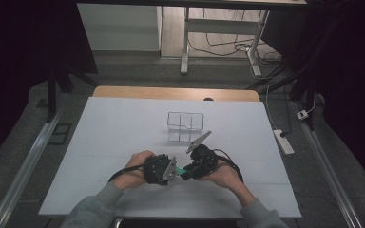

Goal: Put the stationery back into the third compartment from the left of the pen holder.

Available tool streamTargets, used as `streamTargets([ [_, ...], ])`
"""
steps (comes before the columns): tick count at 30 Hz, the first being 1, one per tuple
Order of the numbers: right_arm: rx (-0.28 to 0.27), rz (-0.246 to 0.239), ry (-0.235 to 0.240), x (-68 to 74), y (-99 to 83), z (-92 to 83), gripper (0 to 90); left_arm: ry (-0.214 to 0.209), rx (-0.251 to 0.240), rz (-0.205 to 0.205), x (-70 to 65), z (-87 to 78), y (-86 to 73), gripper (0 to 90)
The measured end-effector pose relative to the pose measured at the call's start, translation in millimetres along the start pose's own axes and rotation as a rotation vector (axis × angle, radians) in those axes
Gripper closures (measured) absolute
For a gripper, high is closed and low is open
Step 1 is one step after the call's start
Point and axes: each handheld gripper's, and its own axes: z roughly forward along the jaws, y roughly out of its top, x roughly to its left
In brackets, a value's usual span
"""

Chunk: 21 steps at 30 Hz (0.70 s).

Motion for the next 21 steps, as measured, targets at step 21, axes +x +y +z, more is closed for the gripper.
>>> streamTargets([
  [21, -0.369, 0.004, -0.186, -5.0, -8.8, -32.7, 39.1, 0.0, -0.152, -0.219, 18.9, -8.9, -21.0, 65.5],
])
